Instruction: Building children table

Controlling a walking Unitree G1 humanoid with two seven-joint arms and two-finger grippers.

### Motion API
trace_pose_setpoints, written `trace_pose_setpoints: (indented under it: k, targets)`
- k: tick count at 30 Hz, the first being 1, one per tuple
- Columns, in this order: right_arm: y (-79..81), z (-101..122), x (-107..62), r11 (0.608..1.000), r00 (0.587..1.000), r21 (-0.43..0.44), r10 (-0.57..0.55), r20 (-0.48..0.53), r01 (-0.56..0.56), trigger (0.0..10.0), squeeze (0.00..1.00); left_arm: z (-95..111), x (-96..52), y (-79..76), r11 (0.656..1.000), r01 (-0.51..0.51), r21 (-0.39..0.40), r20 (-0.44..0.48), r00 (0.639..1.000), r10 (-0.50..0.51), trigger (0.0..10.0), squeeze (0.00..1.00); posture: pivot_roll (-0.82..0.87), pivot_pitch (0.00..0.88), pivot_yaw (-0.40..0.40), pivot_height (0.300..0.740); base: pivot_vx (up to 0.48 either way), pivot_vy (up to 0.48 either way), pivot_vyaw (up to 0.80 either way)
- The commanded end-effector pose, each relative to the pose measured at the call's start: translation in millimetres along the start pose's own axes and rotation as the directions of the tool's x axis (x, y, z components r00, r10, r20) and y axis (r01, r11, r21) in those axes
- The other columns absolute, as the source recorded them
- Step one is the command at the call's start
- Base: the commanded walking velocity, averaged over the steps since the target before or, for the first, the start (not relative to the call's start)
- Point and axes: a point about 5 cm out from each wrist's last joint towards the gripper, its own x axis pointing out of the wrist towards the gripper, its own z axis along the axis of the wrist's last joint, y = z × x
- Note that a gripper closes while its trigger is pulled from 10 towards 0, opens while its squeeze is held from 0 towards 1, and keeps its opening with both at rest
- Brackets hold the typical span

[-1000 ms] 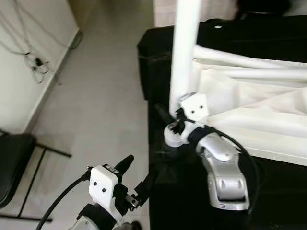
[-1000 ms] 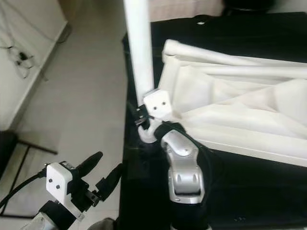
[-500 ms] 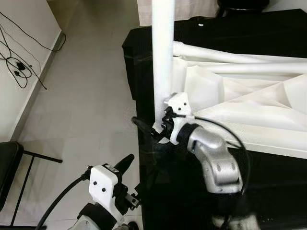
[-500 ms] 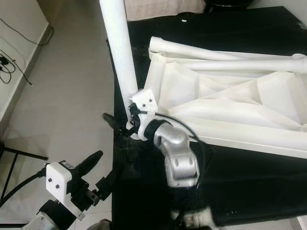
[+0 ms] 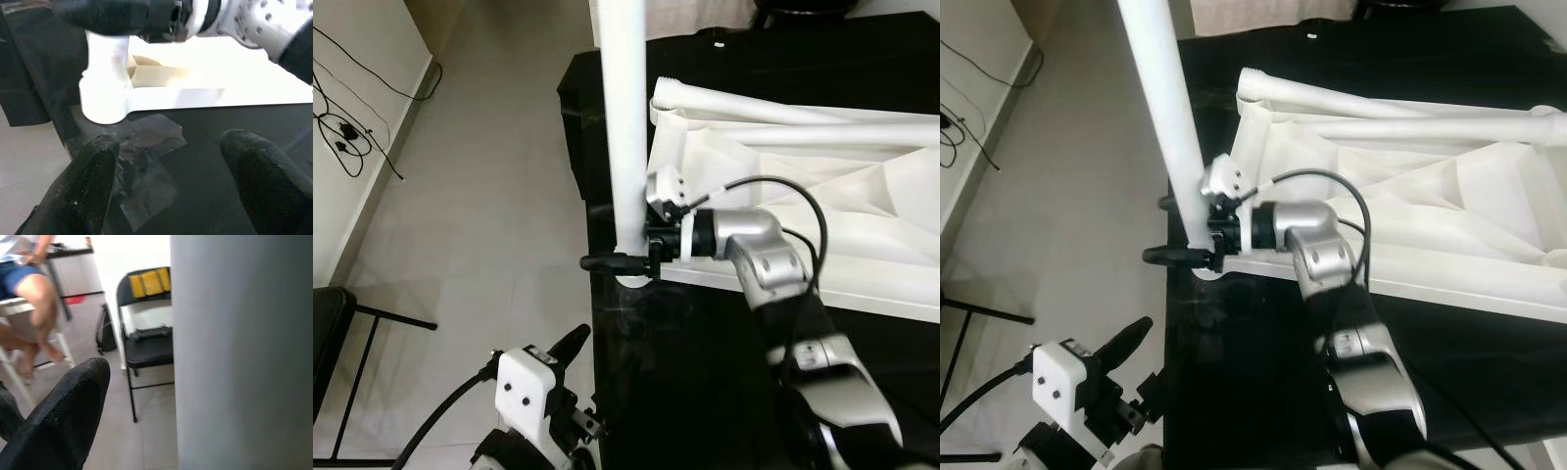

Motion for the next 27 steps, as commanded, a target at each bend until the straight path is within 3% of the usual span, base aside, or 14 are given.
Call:
trace_pose_setpoints:
  k: [1, 2, 10, 17, 18, 19, 20, 23, 24, 25, 26, 27]
  targets:
    - [7.1, -1.5, 15.4, 0.996, 0.996, -0.003, 0.087, 0.004, -0.087, 10.0, 0.0, 0.6, -2.8, -1.5, 1.0, -0.003, 0.008, -0.01, 1.0, 0.003, 10.0, 0.0, 0.07, 0.27, 0.024, 0.74, 0.0, 0.0, 0.0]
    - [6.6, 1.1, 17.3, 0.993, 0.993, -0.009, 0.119, 0.009, -0.119, 0.0, 0.0, 0.8, -3.6, -2.3, 1.0, -0.003, 0.007, -0.012, 1.0, 0.003, 10.0, 0.0, 0.07, 0.271, 0.024, 0.74, 0.0, 0.0, 0.0]
    - [3.0, 4.1, 15.0, 0.98, 0.978, -0.013, 0.201, 0.059, -0.201, 0.0, 0.0, 1.0, -6.2, -5.7, 1.0, -0.002, -0.002, -0.02, 1.0, 0.002, 10.0, 0.0, 0.07, 0.277, 0.023, 0.74, 0.0, 0.0, 0.0]
    - [-1.3, -0.2, 0.8, 0.998, 0.997, -0.047, 0.046, 0.059, -0.044, 0.0, 0.0, 0.8, -6.0, -6.2, 1.0, -0.002, -0.004, -0.021, 1.0, 0.002, 10.0, 0.0, 0.05, 0.275, 0.023, 0.74, 0.0, 0.0, 0.0]
    - [-2.4, -2.1, -3.8, 0.998, 0.998, -0.052, -0.03, 0.056, 0.032, 0.0, 0.0, 0.8, -5.7, -6.1, 1.0, -0.003, -0.004, -0.02, 1.0, 0.003, 10.0, 0.0, 0.05, 0.276, 0.021, 0.74, 0.0, 0.0, 0.0]
    - [-2.4, -2.1, -3.8, 0.998, 0.998, -0.052, -0.03, 0.056, 0.032, 0.0, 0.0, 0.8, -5.7, -6.1, 1.0, -0.003, -0.004, -0.02, 1.0, 0.003, 10.0, 0.0, 0.05, 0.276, 0.021, 0.74, 0.0, 0.0, 0.0]
    - [0.0, -5.7, -9.0, 0.99, 0.989, -0.026, -0.136, 0.057, 0.137, 0.0, 0.0, 0.6, -5.3, -5.6, 1.0, -0.003, -0.004, -0.019, 1.0, 0.003, 10.0, 0.0, 0.05, 0.274, 0.022, 0.74, 0.0, 0.0, 0.0]
    - [0.0, -5.7, -9.0, 0.99, 0.989, -0.026, -0.136, 0.057, 0.137, 0.0, 0.0, 0.6, -5.3, -5.6, 1.0, -0.003, -0.004, -0.019, 1.0, 0.003, 10.0, 0.0, 0.05, 0.274, 0.022, 0.74, 0.0, 0.0, 0.0]
    - [7.1, -14.9, -9.8, 0.948, 0.948, 0.007, -0.319, 0.019, 0.319, 0.0, 0.0, 0.5, -5.2, -4.5, 1.0, -0.004, -0.002, -0.019, 1.0, 0.003, 10.0, 0.0, 0.05, 0.273, 0.02, 0.74, 0.0, 0.0, 0.0]
    - [38.0, -27.0, 2.0, 0.825, 0.824, -0.021, -0.565, -0.038, 0.565, 0.0, 0.0, 0.7, -4.3, -1.6, 1.0, -0.004, 0.002, -0.017, 1.0, 0.004, 10.0, 0.0, 0.04, 0.264, 0.048, 0.74, 0.0, 0.0, 0.0]
    - [38.0, -27.0, 2.0, 0.825, 0.824, -0.021, -0.565, -0.038, 0.565, 0.0, 0.0, 0.7, -4.3, -1.6, 1.0, -0.004, 0.002, -0.017, 1.0, 0.004, 10.0, 0.0, 0.04, 0.264, 0.048, 0.74, 0.0, 0.0, 0.0]
    - [63.6, -29.4, 5.0, 0.685, 0.684, -0.017, -0.728, -0.056, 0.728, 0.0, 0.0, -0.2, -3.0, 1.4, 1.0, -0.004, 0.004, -0.016, 1.0, 0.004, 10.0, 0.0, 0.02, 0.258, 0.057, 0.74, 0.0, 0.0, 0.0]
